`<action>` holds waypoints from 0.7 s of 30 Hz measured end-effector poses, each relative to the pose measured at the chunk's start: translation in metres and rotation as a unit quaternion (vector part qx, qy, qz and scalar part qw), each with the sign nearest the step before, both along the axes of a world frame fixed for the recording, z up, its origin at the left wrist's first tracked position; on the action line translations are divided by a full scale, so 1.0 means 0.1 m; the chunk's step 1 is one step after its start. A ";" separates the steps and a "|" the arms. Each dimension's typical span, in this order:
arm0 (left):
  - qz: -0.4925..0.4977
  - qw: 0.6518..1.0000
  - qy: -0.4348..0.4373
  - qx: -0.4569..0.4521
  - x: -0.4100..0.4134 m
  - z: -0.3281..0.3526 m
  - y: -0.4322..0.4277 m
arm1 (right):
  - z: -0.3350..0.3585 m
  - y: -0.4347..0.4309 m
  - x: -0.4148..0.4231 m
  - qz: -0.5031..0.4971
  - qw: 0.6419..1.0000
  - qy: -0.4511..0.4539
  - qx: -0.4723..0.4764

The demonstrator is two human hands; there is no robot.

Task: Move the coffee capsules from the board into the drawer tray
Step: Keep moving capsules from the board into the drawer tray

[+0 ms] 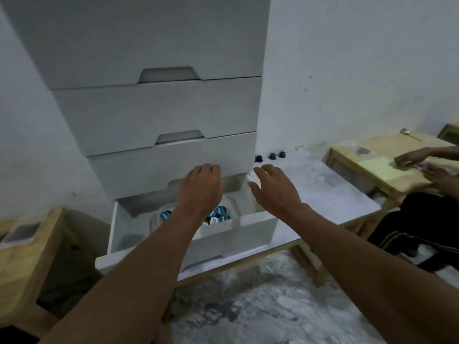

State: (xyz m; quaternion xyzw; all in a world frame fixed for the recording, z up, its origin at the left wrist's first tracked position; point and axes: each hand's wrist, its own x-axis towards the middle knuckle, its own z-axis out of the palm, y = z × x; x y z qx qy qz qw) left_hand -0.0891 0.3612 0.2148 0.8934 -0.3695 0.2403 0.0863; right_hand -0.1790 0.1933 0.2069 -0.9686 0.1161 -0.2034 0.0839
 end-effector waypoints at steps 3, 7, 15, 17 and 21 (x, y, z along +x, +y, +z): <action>-0.043 0.999 0.000 -0.010 -0.10 0.02 -0.36 | 0.02 -0.31 -0.16 -0.033 0.999 -0.002 0.005; -0.087 0.996 0.005 -0.018 -0.20 -0.04 -0.93 | -0.06 -0.81 -0.32 -0.066 0.998 0.003 0.001; -0.071 0.997 0.009 -0.007 -0.23 -0.17 -2.26 | -0.22 -2.11 -0.33 -0.060 0.998 0.025 0.012; -0.055 0.998 0.018 -0.017 -0.19 -0.24 -2.55 | -0.25 -2.44 -0.29 -0.047 0.998 0.040 0.016; -0.013 0.998 0.042 -0.038 -0.15 -0.33 -3.06 | -0.25 -3.05 -0.17 -0.013 0.998 0.066 0.013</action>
